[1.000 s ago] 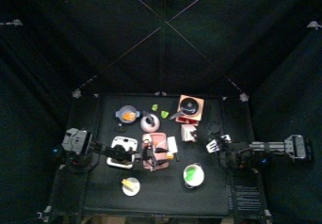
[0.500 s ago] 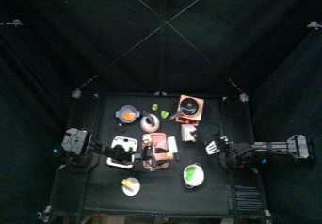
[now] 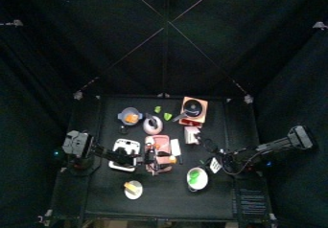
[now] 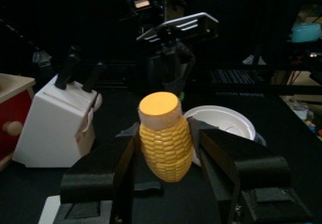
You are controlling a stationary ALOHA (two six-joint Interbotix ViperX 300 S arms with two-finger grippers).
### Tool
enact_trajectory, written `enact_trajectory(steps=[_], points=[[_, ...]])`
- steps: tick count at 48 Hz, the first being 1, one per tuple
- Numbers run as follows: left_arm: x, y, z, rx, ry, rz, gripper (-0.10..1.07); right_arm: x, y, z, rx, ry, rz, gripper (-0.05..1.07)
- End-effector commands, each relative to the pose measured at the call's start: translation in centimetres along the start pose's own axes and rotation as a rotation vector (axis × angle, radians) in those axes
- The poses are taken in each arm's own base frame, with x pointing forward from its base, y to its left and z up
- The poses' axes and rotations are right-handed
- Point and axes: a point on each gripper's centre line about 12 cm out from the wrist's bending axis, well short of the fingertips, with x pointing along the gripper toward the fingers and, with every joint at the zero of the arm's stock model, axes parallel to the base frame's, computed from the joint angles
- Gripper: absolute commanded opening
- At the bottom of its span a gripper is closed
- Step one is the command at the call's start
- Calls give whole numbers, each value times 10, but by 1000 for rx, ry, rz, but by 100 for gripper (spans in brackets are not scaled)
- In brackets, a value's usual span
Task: Place corn husk in pot
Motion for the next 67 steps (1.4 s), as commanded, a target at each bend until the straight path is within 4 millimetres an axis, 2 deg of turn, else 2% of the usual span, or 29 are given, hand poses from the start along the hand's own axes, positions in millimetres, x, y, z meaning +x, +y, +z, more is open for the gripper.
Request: enact_trajectory(steps=[1,9,14,32,44,48,60,67], points=[[1,-1,19,-9,-54,-2,67,-3,24,0,-59,-4,91,40],[2,-1,20,-9,-57,-2,67,-2,48,-7,-206,-3,169,40],[2,-1,20,-10,-59,-2,67,1,55,-11,-272,0,177,41],[2,-1,20,-11,-58,0,67,20,57,-9,-451,-27,117,41],[1,0,19,-12,-55,2,67,33,58,-14,-494,-3,120,41],[1,-1,19,-11,-55,1,67,37,56,-14,-483,8,102,44],[1,0,18,-11,-52,2,67,41,54,-11,-481,6,89,65],[1,0,18,-11,-52,2,67,40,56,-10,-481,2,92,71]])
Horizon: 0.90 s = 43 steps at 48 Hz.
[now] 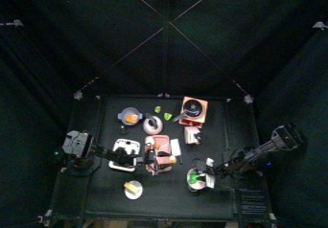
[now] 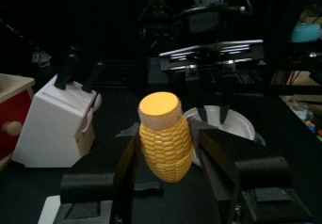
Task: Place corn husk in pot
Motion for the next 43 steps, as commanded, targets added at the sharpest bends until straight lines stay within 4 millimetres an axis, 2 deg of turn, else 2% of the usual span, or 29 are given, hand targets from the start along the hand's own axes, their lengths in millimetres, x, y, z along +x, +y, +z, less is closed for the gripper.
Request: enact_trajectory(steps=[1,34,43], points=[[1,0,19,-12,-53,4,67,-3,6,10,1,-30,22,71],[1,0,19,-11,-55,2,67,-5,9,18,7,-46,23,71],[2,-1,21,-8,-61,-4,67,-14,7,25,17,-76,15,70]])
